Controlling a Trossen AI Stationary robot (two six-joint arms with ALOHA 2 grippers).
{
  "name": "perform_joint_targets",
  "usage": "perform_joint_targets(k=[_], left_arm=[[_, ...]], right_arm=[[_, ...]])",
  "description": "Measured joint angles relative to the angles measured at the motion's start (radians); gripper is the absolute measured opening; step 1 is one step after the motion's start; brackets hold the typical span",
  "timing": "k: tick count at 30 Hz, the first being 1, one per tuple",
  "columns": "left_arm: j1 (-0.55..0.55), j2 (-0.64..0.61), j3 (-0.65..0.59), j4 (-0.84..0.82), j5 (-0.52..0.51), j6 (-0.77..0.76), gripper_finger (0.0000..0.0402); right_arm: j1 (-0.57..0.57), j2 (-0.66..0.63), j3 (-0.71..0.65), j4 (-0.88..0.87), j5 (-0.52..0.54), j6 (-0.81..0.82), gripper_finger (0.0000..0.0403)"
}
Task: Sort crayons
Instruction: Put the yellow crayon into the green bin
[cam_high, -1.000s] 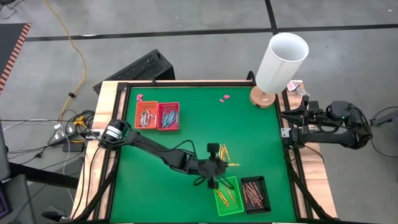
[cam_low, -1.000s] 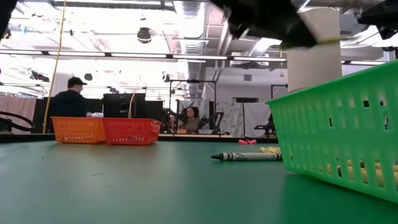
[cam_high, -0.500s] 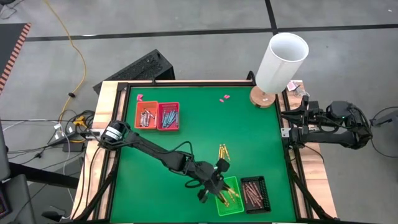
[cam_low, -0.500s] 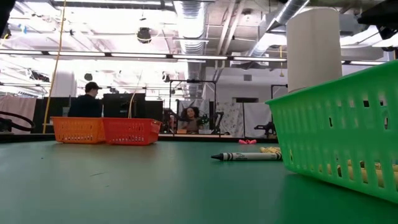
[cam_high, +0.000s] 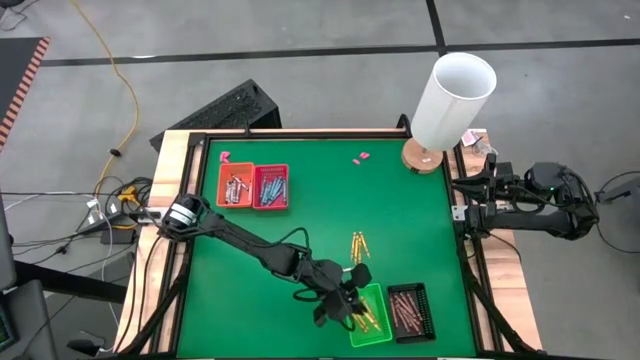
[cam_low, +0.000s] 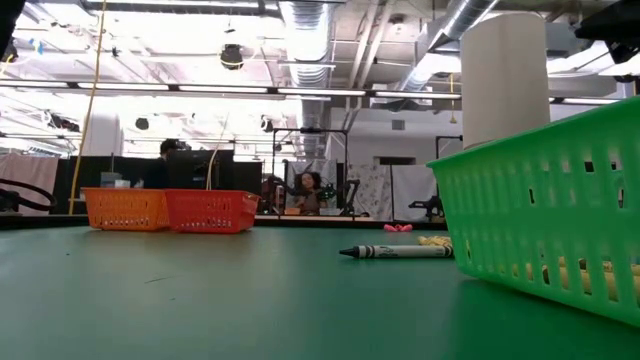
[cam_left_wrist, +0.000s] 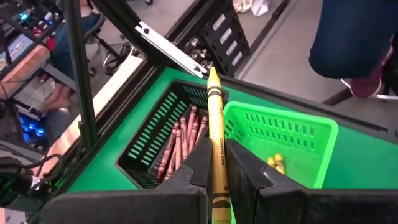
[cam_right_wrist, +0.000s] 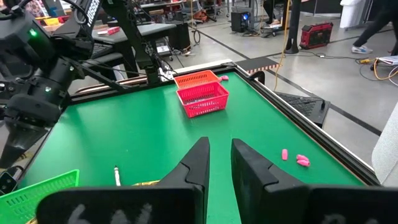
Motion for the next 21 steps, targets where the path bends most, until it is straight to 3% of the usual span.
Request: perform_joint_targets(k=[13,21], left_arm=[[-0.001,0.036,0.025,0.019,0.000,-0.011,0.0013],[-0.007,0.166,0.272,-0.232,-0.059,0.021,0.0013]], right_arm=[[0.000,0.000,0.000,0.000,0.000,0.000,0.0068],[0.000,0.000,0.001,-0.004,0.014,0.006,0.0068]])
